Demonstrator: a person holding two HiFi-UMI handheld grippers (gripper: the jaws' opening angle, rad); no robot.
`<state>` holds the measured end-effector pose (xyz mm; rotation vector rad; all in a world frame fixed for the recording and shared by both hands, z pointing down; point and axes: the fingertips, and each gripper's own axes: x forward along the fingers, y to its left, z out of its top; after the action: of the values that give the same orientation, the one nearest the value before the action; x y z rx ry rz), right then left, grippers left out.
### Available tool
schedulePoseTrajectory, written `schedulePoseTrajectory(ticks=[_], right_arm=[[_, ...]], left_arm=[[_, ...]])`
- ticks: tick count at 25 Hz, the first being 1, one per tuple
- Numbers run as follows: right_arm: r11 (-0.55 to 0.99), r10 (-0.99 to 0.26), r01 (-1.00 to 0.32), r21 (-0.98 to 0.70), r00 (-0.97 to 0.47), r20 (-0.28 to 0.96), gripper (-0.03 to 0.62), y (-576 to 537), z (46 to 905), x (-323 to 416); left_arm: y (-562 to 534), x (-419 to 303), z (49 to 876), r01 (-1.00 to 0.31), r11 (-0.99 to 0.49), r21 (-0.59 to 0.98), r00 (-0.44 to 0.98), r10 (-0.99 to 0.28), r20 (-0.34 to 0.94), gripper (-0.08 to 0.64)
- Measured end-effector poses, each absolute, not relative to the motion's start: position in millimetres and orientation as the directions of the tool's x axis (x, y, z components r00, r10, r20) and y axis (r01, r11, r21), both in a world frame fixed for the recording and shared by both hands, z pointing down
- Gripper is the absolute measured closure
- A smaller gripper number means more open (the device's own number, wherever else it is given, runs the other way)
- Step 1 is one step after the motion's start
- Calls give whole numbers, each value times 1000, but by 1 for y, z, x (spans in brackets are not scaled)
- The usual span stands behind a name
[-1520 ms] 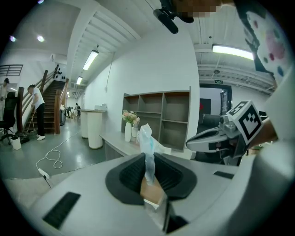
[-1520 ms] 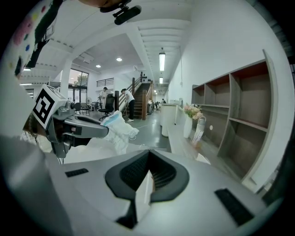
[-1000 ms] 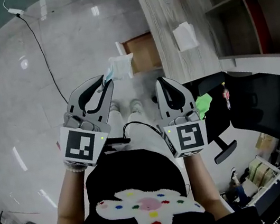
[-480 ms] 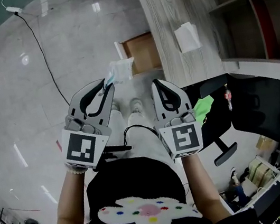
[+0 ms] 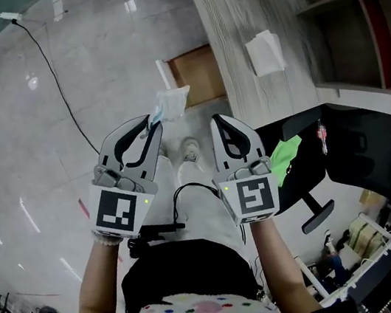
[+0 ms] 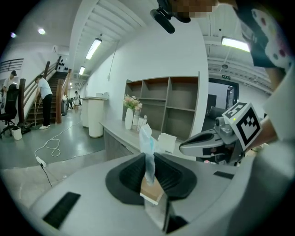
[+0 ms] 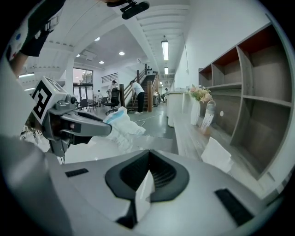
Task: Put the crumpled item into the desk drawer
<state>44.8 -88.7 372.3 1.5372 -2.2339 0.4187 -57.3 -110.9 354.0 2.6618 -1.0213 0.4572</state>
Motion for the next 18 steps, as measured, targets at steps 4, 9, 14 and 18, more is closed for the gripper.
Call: schedulePoseTrajectory(ticks=[4, 9, 14, 18], right_arm=[[340, -810, -940, -21, -304, 501, 588, -89, 392, 49], [309, -783, -951, -17, -264, 563, 588, -88, 415, 54], [301, -781, -953, -22, -259, 568, 588, -87, 436, 52], [298, -787, -953, -46, -273, 553, 588, -83, 454, 48]], left_arm=[[-115, -52, 370, -674, -727, 130, 710, -590, 384, 497], [-119, -49, 394, -676, -723, 142, 708, -582, 400, 497], [-120, -44, 420, -674, -722, 159, 707, -567, 422, 497], [-115, -42, 444, -675, -714, 187, 704, -548, 451, 497]])
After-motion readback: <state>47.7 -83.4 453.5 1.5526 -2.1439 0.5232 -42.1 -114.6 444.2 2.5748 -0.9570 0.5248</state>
